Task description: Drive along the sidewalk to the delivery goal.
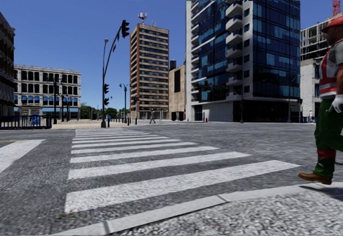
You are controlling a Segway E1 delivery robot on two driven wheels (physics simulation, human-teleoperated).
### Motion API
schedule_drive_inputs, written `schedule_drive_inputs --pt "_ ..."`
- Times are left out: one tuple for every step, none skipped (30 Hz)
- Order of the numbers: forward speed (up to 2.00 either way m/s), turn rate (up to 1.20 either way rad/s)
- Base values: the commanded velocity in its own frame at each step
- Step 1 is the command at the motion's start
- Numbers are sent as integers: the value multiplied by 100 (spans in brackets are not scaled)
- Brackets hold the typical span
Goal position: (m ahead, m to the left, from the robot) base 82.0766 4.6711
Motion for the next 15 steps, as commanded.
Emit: schedule_drive_inputs --pt "151 69" --pt "151 69" --pt "151 68" --pt "151 67" --pt "151 66" --pt "151 66" --pt "151 63" --pt "151 61" --pt "151 61" --pt "151 60" --pt "151 60" --pt "151 60" --pt "151 60" --pt "151 60" --pt "151 59"
